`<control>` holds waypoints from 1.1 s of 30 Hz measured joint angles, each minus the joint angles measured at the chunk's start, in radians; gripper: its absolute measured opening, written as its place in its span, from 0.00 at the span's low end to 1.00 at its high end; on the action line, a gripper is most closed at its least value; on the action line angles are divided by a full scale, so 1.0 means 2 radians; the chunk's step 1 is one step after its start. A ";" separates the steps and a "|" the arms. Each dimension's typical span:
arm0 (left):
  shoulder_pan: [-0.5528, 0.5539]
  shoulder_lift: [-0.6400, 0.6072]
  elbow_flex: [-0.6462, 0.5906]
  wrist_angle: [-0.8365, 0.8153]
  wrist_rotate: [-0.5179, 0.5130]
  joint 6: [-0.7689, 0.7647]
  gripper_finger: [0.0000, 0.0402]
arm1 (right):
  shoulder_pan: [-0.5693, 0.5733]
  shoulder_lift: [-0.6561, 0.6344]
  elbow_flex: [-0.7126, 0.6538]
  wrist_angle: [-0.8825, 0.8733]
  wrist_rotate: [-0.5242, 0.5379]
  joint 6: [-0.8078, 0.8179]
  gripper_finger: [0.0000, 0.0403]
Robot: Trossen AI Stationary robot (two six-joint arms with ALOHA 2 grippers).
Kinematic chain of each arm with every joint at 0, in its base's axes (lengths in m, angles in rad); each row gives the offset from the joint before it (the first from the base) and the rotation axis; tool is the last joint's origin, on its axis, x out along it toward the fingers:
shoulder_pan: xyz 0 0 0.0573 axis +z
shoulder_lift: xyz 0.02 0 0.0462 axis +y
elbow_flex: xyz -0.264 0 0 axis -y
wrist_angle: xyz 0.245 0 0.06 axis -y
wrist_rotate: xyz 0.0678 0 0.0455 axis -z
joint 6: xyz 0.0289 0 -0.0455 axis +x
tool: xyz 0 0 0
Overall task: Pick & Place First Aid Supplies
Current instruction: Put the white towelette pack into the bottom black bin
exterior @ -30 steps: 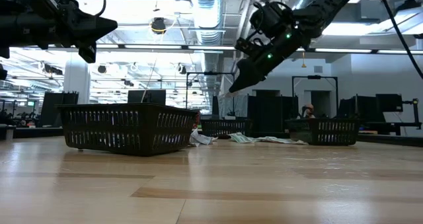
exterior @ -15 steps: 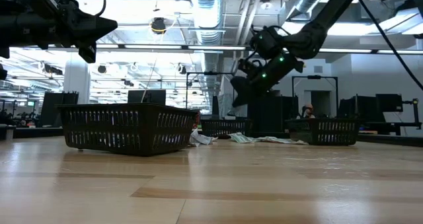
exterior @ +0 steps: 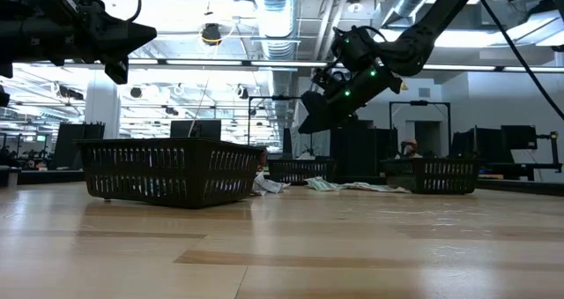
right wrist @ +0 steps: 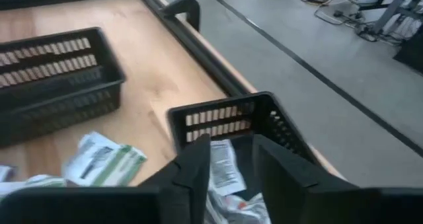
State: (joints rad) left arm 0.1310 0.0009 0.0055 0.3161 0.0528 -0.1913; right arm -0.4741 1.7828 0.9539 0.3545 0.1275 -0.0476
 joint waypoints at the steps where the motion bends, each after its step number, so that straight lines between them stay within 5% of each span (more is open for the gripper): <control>1: 0.000 0.000 0.000 0.000 0.000 0.000 0.02 | 0.004 0.000 0.000 0.000 -0.004 0.005 0.30; 9: -0.012 0.000 0.000 0.000 0.000 0.000 0.02 | 0.061 0.000 0.000 0.007 -0.093 0.008 0.37; 22: -0.018 0.000 0.000 0.000 0.000 0.000 0.02 | 0.164 0.003 -0.001 -0.010 -0.092 -0.058 0.30; 33: -0.018 0.000 0.000 0.000 0.000 0.000 0.02 | 0.170 0.003 -0.001 -0.041 -0.089 -0.040 0.29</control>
State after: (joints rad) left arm 0.0959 0.0006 0.0057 0.3162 0.0531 -0.1913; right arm -0.1345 1.7885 0.9527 0.2725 -0.0513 -0.1283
